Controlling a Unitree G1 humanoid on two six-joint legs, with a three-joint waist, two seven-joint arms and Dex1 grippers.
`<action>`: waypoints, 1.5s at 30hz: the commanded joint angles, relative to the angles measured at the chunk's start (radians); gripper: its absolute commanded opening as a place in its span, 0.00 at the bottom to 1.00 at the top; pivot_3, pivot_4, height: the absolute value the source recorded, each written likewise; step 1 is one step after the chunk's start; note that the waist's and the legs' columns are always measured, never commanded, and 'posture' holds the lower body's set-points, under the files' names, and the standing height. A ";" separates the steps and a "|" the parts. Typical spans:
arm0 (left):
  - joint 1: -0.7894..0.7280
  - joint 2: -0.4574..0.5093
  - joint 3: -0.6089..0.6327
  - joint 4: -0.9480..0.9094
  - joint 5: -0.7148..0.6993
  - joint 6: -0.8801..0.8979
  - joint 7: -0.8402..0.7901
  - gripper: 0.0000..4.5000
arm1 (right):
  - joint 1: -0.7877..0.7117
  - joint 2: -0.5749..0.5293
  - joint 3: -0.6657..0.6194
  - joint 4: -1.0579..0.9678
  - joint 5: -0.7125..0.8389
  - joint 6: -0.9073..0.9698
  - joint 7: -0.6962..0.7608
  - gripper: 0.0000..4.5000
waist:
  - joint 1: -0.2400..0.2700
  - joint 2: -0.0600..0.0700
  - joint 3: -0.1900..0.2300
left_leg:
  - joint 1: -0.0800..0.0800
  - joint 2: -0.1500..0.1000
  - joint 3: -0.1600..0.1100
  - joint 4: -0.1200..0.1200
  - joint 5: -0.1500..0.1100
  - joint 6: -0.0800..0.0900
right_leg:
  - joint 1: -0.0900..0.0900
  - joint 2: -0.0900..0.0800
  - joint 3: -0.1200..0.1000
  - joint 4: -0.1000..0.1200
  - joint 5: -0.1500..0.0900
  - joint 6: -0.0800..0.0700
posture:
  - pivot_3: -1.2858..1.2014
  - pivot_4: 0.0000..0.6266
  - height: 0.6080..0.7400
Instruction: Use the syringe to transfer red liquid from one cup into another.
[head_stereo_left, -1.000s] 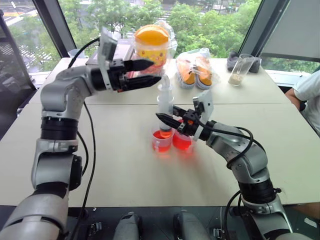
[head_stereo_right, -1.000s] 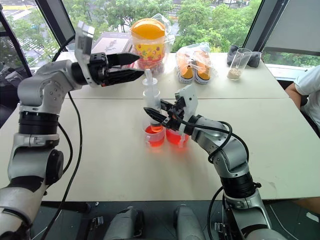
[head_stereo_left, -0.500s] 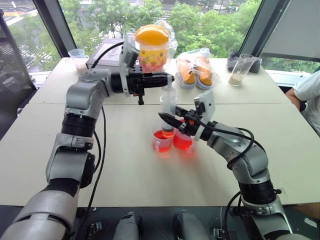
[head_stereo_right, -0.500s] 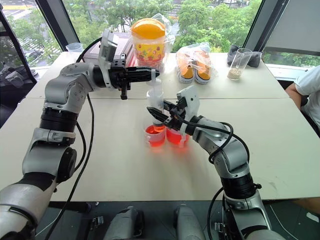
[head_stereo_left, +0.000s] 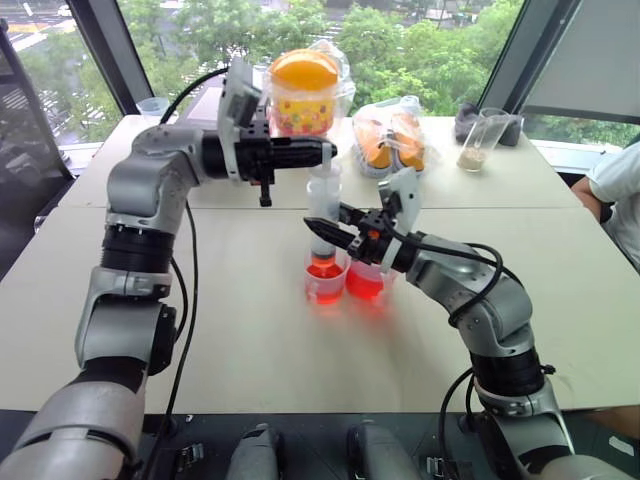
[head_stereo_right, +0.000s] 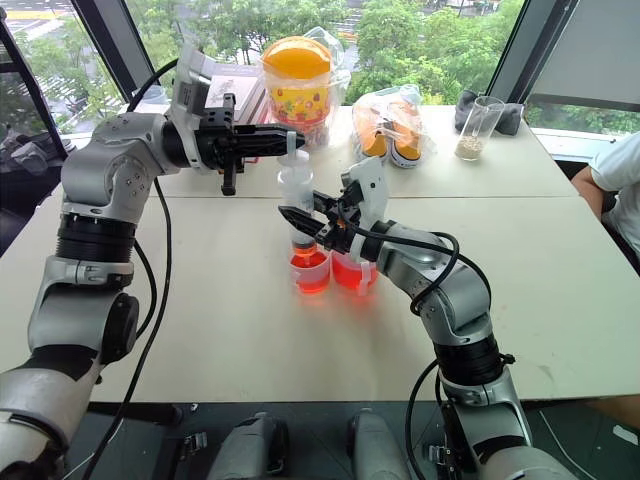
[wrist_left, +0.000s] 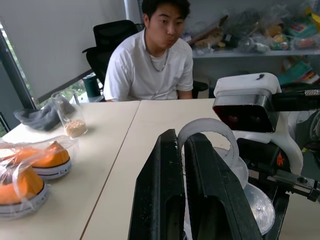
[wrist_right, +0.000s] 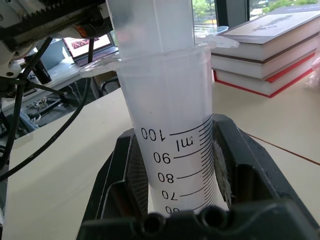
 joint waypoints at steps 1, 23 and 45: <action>0.043 -0.020 -0.060 -0.049 -0.005 0.025 -0.040 0.01 | -0.099 0.001 -0.086 -0.076 0.035 -0.033 -0.024 0.31 | -0.001 0.000 0.000 | 0.000 0.000 0.000 0.000 0.000 0.000 | 0.000 0.000 0.000 0.000 0.000 0.000 | 0.52 0.24 1.00; 0.041 0.073 0.050 -0.049 -0.071 0.166 0.048 0.21 | -0.076 -0.041 -0.072 -0.074 0.056 -0.010 -0.028 0.31 | -0.005 0.000 0.000 | 0.000 0.000 0.000 0.000 0.000 0.000 | 0.000 0.000 0.000 0.000 0.000 0.000 | 0.52 0.24 1.00; 0.295 0.211 0.110 -0.267 -0.153 0.223 0.084 0.99 | -0.433 -0.199 -0.316 0.109 0.224 0.439 -0.186 0.31 | 0.000 0.000 0.000 | 0.000 0.000 0.001 0.000 0.000 0.000 | 0.000 -0.001 0.000 0.000 0.000 0.000 | 0.52 0.24 1.00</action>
